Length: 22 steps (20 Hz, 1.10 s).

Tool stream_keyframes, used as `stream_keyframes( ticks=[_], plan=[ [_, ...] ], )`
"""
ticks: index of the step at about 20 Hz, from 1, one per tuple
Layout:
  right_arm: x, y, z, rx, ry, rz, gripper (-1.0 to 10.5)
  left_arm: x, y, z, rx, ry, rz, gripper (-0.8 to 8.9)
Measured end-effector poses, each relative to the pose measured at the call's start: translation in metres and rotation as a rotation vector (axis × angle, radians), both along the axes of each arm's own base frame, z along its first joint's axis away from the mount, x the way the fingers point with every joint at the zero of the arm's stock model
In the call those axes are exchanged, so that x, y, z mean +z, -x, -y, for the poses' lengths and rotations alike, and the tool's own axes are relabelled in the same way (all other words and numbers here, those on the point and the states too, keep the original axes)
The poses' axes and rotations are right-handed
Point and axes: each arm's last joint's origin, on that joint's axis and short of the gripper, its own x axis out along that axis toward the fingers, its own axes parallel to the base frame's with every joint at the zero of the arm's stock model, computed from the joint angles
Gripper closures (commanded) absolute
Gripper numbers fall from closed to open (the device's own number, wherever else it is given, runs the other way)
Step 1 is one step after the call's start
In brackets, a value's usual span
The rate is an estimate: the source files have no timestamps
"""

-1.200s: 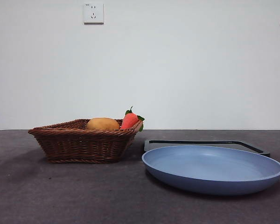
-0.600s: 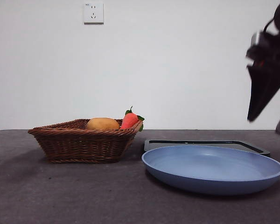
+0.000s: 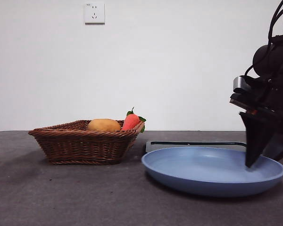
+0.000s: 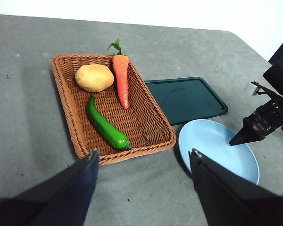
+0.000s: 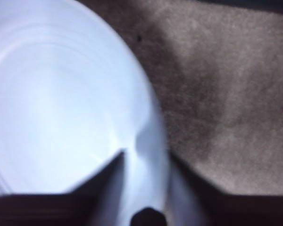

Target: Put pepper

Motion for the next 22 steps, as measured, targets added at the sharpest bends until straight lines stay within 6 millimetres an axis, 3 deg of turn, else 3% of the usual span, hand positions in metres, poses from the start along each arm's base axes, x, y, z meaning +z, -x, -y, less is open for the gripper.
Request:
stream_keyframes(
  ticks=[6, 10, 16, 22],
  plan=[
    [0.003, 0.001, 0.002, -0.010, -0.002, 0.001, 9.4, -0.002, -0.008, -0.001, 0.000, 0.002, -0.032, 4.77],
    [0.042, 0.015, 0.005, -0.019, -0.001, 0.121, 9.4, -0.003, -0.030, 0.004, -0.012, -0.003, -0.104, 4.77],
    [0.114, 0.055, 0.014, -0.046, -0.044, 0.390, 9.4, -0.003, -0.090, 0.037, -0.004, -0.119, -0.193, 4.77],
    [0.152, 0.088, 0.032, -0.131, -0.065, 0.559, 9.4, -0.020, -0.165, 0.086, 0.015, -0.266, -0.316, 4.77]
  ],
)
